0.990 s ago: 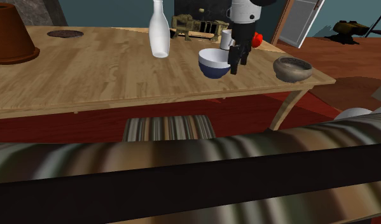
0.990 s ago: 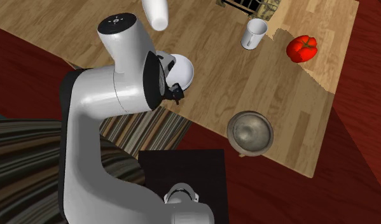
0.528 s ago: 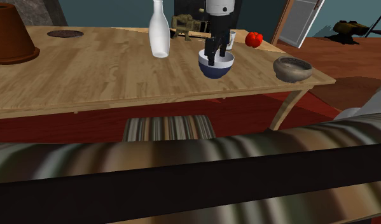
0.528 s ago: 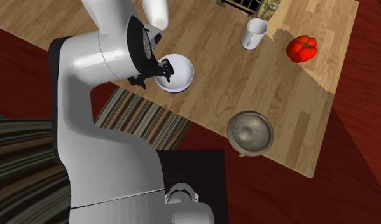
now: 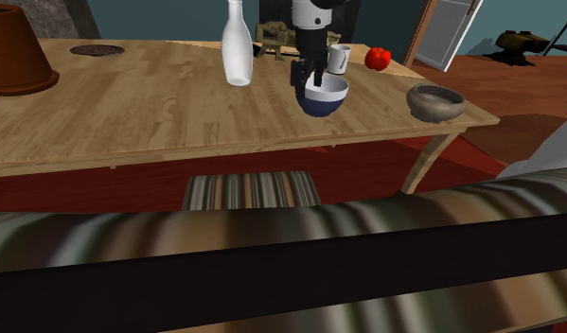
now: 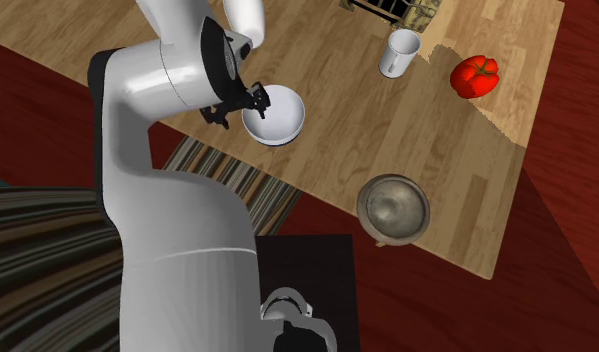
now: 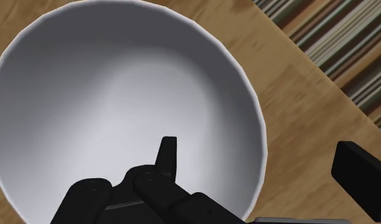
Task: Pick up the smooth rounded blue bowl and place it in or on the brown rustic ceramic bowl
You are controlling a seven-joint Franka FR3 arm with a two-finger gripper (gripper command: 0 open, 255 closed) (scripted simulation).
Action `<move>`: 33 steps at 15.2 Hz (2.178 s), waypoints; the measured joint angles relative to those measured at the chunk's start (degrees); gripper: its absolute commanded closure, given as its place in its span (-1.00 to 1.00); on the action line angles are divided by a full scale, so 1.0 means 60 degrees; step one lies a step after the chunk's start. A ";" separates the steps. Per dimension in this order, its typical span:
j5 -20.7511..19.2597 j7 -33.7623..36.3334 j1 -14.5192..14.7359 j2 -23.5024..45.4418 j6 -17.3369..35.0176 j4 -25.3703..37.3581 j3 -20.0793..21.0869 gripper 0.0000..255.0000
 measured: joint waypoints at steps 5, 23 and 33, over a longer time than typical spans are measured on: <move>-0.0002 0.0021 -0.0009 -0.0035 0.0456 -0.0489 -0.0012 -1.00; 0.0005 -0.0001 -0.0008 -0.0059 0.0221 -0.0273 -0.0009 1.00; 0.0002 -0.0100 -0.0004 0.0039 -0.1046 0.1092 0.0001 1.00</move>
